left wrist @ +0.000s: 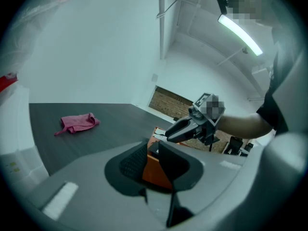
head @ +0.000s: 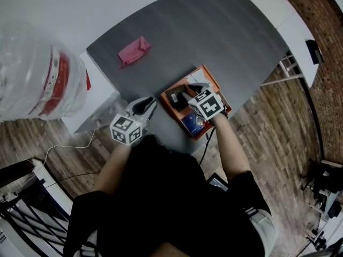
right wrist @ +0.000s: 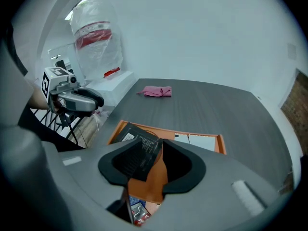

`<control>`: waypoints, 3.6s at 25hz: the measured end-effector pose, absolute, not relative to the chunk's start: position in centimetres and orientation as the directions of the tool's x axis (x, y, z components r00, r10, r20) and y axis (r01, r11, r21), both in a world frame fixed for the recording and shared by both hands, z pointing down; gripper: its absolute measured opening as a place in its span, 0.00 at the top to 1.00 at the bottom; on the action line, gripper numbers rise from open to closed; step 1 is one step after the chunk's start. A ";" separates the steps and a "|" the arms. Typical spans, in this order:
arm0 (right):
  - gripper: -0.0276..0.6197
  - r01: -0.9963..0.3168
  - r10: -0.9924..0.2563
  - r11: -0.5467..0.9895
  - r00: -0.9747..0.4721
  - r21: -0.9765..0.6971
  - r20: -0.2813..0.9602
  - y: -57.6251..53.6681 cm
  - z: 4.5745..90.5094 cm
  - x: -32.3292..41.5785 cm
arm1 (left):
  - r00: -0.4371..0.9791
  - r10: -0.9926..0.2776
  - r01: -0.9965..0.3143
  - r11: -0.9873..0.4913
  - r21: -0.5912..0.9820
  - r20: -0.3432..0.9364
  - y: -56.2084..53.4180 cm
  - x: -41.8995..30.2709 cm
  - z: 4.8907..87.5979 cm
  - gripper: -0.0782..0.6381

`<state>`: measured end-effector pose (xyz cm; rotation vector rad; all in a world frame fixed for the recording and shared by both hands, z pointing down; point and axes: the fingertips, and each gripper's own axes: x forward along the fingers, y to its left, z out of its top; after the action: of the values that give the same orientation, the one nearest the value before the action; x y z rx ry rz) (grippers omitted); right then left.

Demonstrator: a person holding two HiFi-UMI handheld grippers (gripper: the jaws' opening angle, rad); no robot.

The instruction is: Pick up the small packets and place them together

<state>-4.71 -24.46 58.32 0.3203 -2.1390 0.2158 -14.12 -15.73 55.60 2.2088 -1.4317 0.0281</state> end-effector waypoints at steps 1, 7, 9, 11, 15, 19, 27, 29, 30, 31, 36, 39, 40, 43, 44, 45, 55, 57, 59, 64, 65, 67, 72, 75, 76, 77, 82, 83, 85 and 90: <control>0.73 -0.311 -0.158 0.950 -0.525 -0.016 0.837 -24.6 58.4 -4.6 | 0.446 -0.849 -0.860 -0.320 0.398 0.282 -15.7 -14.1 55.6 0.79; 0.69 -0.344 -0.204 0.939 -0.560 -0.002 0.803 -25.1 57.6 -4.0 | 0.459 -0.843 -0.857 -0.336 0.391 0.281 -15.9 -13.8 55.6 0.79; 0.69 -0.360 -0.209 0.933 -0.574 -0.015 0.791 -25.1 57.1 -3.7 | 0.470 -0.838 -0.852 -0.350 0.388 0.277 -16.2 -13.4 55.5 0.79; 0.69 -0.379 -0.220 0.925 -0.574 -0.018 0.788 -25.0 56.8 -2.9 | 0.488 -0.829 -0.845 -0.370 0.386 0.272 -16.5 -12.7 55.3 0.79; 0.70 -0.430 -0.257 0.903 -0.572 -0.018 0.779 -25.0 56.0 -0.9 | 0.531 -0.807 -0.824 -0.421 0.378 0.259 -17.3 -10.9 54.9 0.79; 0.70 -0.490 -0.296 0.872 -0.550 -0.015 0.781 -24.9 55.9 1.8 | 0.582 -0.775 -0.796 -0.480 0.370 0.247 -18.0 -8.9 54.5 0.79; 0.71 -0.585 -0.350 0.811 -0.504 -0.015 0.789 -23.9 56.0 7.1 | 0.670 -0.705 -0.732 -0.577 0.361 0.232 -18.8 -4.4 53.8 0.79; 0.71 -0.598 -0.348 0.801 -0.488 -0.016 0.800 -23.6 56.4 8.3 | 0.682 -0.693 -0.722 -0.590 0.361 0.233 -18.8 -3.6 53.8 0.79; 0.71 -0.600 -0.340 0.800 -0.483 -0.022 0.807 -23.3 56.7 8.8 | 0.686 -0.689 -0.719 -0.594 0.361 0.233 -18.8 -3.3 53.8 0.79; 0.72 -0.600 -0.328 0.799 -0.478 -0.031 0.815 -23.1 57.1 9.0 | 0.689 -0.686 -0.717 -0.596 0.361 0.234 -18.7 -3.1 53.8 0.79; 0.72 -0.584 -0.243 0.809 -0.431 -0.063 0.869 -21.8 60.4 9.3 | 0.687 -0.685 -0.718 -0.590 0.369 0.241 -18.5 -3.1 54.1 0.79; 0.74 -0.584 -0.187 0.808 -0.378 -0.077 0.907 -20.9 62.8 9.5 | 0.679 -0.691 -0.725 -0.580 0.373 0.246 -18.5 -3.7 54.4 0.79; 0.74 -0.585 -0.169 0.807 -0.362 -0.082 0.917 -20.7 63.5 9.4 | 0.677 -0.694 -0.727 -0.576 0.374 0.245 -18.6 -3.9 54.4 0.79; 0.75 -0.591 -0.121 0.801 -0.313 -0.094 0.942 -20.1 65.1 9.2 | 0.677 -0.696 -0.726 -0.575 0.378 0.240 -18.8 -4.4 54.3 0.79; 0.75 -0.594 -0.095 0.797 -0.300 -0.108 0.949 -19.7 65.6 9.1 | 0.679 -0.694 -0.723 -0.576 0.381 0.238 -18.9 -4.4 54.3 0.79; 0.75 -0.597 -0.066 0.792 -0.289 -0.125 0.955 -19.3 66.3 8.9 | 0.681 -0.693 -0.721 -0.577 0.384 0.237 -18.9 -4.5 54.3 0.79; 0.76 -0.618 0.003 0.786 -0.060 -0.039 0.998 -18.4 68.5 11.1 | 0.714 -0.660 -0.687 -0.599 0.411 0.233 -19.7 -5.6 55.0 0.79; 0.76 -0.627 0.005 0.778 -0.046 -0.033 0.999 -18.6 68.4 11.3 | 0.723 -0.650 -0.680 -0.606 0.413 0.236 -19.8 -5.8 55.2 0.79; 0.76 -0.630 0.019 0.775 -0.045 -0.043 0.999 -18.4 68.5 11.2 | 0.731 -0.638 -0.672 -0.613 0.416 0.241 -19.9 -5.8 55.4 0.79; 0.76 -0.597 0.038 0.801 -0.006 -0.034 0.999 -17.9 69.0 10.7 | 0.753 -0.609 -0.651 -0.632 0.421 0.249 -20.4 -5.9 55.7 0.79; 0.77 -0.589 0.038 0.808 0.011 -0.024 0.999 -17.8 69.1 10.6 | 0.757 -0.604 -0.646 -0.636 0.422 0.249 -20.5 -5.9 55.7 0.79; 0.77 -0.568 0.039 0.823 0.038 -0.011 0.998 -17.7 69.4 10.4 | 0.765 -0.594 -0.638 -0.643 0.424 0.250 -20.8 -5.9 55.8 0.79; 0.79 -0.554 0.044 0.833 0.033 -0.019 0.998 -17.6 69.2 10.3 | 0.776 -0.579 -0.626 -0.655 0.424 0.251 -21.0 -5.9 55.6 0.79; 0.85 -0.555 0.025 0.831 -0.004 -0.023 1.000 -17.8 68.9 10.3 | 0.778 -0.574 -0.624 -0.659 0.421 0.255 -21.1 -5.9 55.7 0.79; 0.86 -0.565 0.024 0.824 -0.032 -0.037 0.999 -17.8 68.7 10.0 | 0.778 -0.572 -0.624 -0.660 0.419 0.257 -21.1 -6.0 55.7 0.79; 0.87 -0.579 0.027 0.814 -0.056 -0.054 0.998 -17.6 68.5 9.9 | 0.778 -0.571 -0.624 -0.661 0.416 0.260 -21.1 -6.0 55.8 0.80; 0.89 -0.618 0.015 0.770 -0.234 -0.160 0.972 -16.9 66.4 8.5 | 0.773 -0.574 -0.632 -0.659 0.407 0.272 -21.1 -6.1 56.0 0.80; 0.89 -0.614 -0.024 0.775 -0.264 -0.149 0.964 -17.6 65.6 8.2 | 0.770 -0.577 -0.635 -0.657 0.405 0.272 -21.2 -6.2 56.0 0.80; 0.89 -0.617 -0.090 0.779 -0.287 -0.112 0.954 -18.8 64.2 8.3 | 0.766 -0.583 -0.640 -0.656 0.400 0.271 -21.4 -6.1 55.8 0.80; 0.89 -0.631 -0.176 0.773 -0.308 -0.062 0.935 -20.6 61.1 8.7 | 0.765 -0.589 -0.642 -0.664 0.382 0.261 -21.8 -5.5 55.2 0.80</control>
<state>8.68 -20.59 61.13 0.6182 -1.8622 0.5143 -5.47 -21.83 55.16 2.5033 -0.9298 0.1574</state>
